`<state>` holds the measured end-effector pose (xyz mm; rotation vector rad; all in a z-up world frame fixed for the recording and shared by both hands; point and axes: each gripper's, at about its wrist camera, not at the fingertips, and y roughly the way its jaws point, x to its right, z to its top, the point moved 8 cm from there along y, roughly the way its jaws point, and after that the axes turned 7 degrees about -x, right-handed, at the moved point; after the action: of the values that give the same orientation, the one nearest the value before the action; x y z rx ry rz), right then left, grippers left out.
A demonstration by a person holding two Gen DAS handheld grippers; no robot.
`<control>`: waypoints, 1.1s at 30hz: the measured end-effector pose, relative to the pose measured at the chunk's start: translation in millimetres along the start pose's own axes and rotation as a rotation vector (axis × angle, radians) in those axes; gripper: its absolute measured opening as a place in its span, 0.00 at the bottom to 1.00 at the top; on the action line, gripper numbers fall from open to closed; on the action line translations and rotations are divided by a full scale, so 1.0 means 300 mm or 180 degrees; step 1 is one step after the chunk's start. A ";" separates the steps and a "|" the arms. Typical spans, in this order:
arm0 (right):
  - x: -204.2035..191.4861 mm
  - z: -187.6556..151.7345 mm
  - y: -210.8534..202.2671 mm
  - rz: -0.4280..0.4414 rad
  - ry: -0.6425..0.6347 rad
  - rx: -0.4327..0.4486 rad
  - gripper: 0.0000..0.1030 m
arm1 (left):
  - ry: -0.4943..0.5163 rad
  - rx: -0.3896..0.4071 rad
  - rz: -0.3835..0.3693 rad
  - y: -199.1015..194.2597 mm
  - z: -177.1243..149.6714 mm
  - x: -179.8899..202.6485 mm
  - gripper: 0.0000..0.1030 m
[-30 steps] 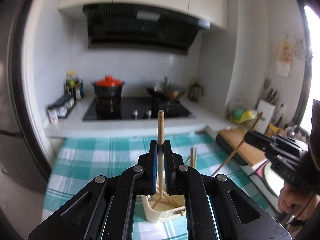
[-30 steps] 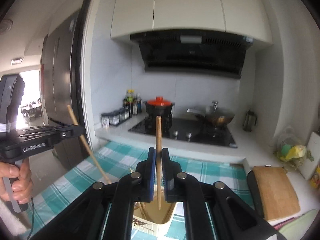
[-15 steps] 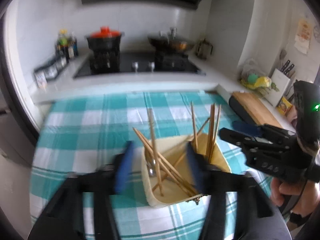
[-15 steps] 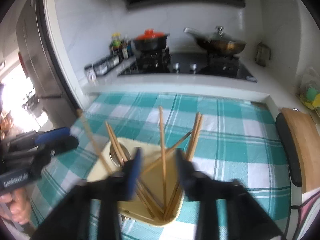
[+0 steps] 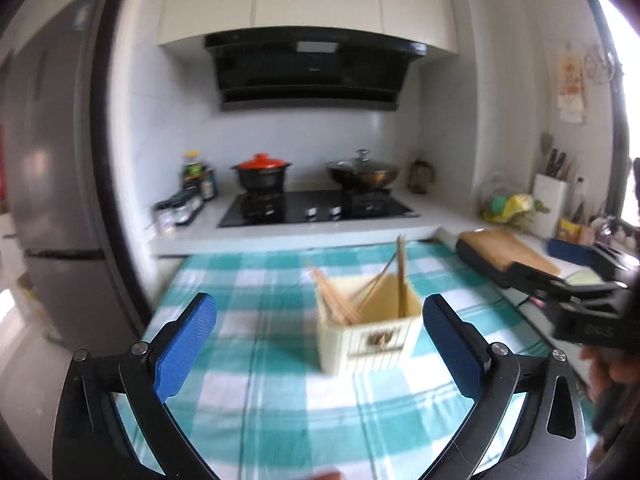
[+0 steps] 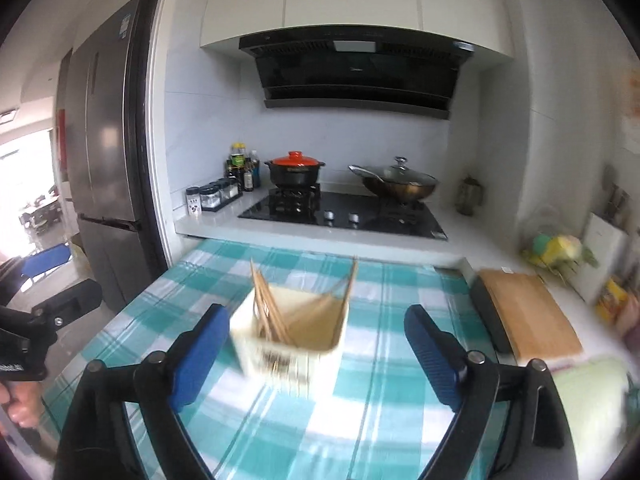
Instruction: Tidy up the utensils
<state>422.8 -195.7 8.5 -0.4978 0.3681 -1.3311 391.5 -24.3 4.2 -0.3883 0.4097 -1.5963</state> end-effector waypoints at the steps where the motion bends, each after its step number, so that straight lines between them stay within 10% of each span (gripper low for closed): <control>1: -0.006 -0.039 -0.034 -0.0013 0.0060 -0.0002 1.00 | -0.0010 -0.0040 0.0043 -0.011 -0.020 0.004 1.00; 12: -0.087 -0.229 -0.239 -0.0078 0.0210 -0.0034 1.00 | -0.0066 -0.0286 0.0350 -0.149 -0.155 0.007 1.00; 33: -0.168 -0.211 -0.345 -0.0171 0.0055 0.0058 1.00 | -0.0057 -0.0330 0.0515 -0.223 -0.169 -0.007 1.00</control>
<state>293.8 -171.4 10.0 -0.4842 0.3586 -1.3903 308.7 -17.0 -7.7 -0.4371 0.4992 -1.4170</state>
